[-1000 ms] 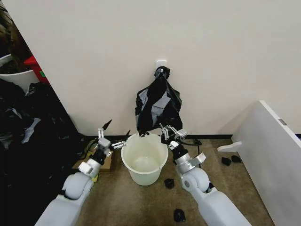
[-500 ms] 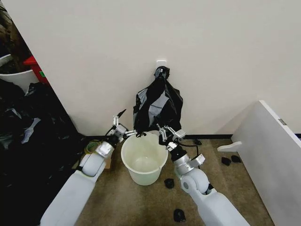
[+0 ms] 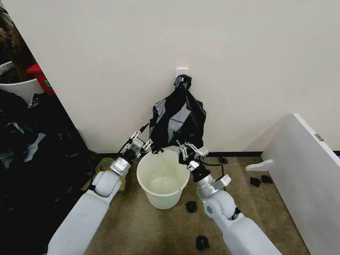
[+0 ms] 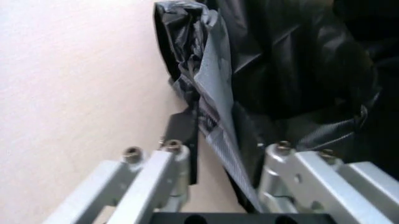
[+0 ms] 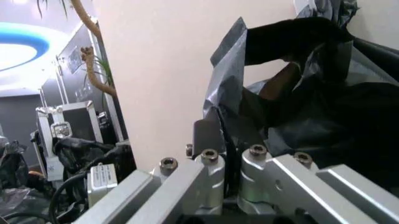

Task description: Place the garbage bag over the trash bin.

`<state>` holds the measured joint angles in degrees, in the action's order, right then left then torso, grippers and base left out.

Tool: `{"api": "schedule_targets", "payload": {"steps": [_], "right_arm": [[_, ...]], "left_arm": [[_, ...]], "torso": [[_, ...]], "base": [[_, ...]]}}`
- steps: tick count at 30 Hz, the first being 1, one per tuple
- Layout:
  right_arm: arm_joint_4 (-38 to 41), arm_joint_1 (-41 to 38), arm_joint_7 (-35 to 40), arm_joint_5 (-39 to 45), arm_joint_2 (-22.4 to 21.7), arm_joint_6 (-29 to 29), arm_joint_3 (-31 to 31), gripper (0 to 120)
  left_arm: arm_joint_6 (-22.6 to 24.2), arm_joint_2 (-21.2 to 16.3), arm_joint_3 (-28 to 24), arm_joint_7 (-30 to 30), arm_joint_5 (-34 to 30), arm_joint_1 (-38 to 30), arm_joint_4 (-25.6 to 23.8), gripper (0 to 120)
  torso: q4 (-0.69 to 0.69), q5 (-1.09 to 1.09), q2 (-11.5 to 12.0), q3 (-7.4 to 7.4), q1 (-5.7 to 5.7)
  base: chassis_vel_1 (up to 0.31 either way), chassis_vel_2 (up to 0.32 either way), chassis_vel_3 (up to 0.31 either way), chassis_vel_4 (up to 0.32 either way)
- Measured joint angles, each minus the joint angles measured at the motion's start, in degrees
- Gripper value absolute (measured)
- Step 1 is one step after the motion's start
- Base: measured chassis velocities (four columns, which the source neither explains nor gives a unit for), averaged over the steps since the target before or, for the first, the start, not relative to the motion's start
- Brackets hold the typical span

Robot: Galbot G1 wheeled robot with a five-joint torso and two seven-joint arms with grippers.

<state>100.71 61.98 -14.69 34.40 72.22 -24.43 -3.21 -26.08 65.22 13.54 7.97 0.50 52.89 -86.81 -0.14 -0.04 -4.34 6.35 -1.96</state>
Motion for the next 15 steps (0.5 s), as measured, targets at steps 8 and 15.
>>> {"api": "schedule_targets", "payload": {"steps": [8,15], "right_arm": [[3.7,3.2,6.2,-2.2,-3.2,1.1,0.8,0],[11.1,11.8,14.9,-5.4,-9.6,3.4,2.2,0]], "left_arm": [[1.6,-0.8,2.9,-1.4,-4.8,3.2,-2.9,0],[2.5,-2.5,6.0,-2.1,-8.7,7.8,-7.4,0]], "torso": [[0.00,0.00,0.0,0.00,0.00],[-0.02,0.01,0.0,-0.01,0.01]], "base": [[0.000,0.000,0.000,0.000],[0.000,0.000,0.000,0.000]]}}
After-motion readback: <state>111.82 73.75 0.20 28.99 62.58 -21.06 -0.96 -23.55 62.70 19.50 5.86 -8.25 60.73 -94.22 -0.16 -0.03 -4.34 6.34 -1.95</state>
